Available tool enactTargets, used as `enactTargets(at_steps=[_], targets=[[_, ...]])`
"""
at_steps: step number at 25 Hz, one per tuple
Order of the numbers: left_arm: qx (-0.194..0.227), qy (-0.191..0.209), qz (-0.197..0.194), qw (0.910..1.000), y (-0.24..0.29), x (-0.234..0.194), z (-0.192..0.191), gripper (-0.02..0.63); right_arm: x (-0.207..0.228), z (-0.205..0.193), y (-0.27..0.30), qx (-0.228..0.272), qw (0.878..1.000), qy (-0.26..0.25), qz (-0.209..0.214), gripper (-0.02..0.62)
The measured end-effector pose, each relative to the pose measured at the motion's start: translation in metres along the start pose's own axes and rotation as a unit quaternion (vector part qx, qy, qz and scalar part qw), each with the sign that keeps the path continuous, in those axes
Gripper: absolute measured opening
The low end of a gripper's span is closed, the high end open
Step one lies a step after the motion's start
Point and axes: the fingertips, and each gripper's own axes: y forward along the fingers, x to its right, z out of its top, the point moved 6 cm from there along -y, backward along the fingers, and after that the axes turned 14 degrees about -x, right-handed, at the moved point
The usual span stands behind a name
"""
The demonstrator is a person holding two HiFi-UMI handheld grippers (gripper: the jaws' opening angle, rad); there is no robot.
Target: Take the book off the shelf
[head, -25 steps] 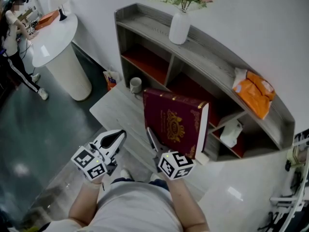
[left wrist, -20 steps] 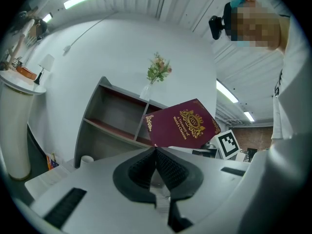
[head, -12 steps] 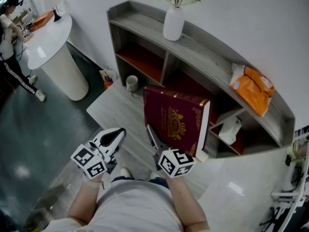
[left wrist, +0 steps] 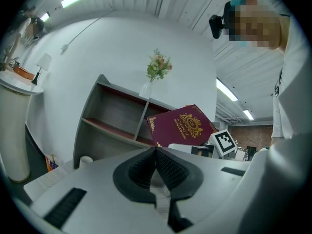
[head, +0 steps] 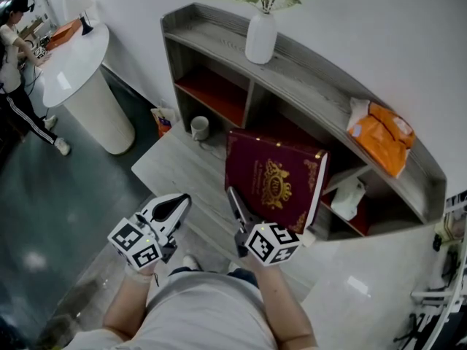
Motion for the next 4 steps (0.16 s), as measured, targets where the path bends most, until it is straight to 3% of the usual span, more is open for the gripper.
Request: enactTargets(at_steps=[4], targets=[[-0.002, -0.001, 0.001, 1.0000, 0.0009, 0.0008, -0.0005, 0.015, 0.0004, 0.0030, -0.0004, 0.003, 1.000, 0.009, 0.008, 0.225]])
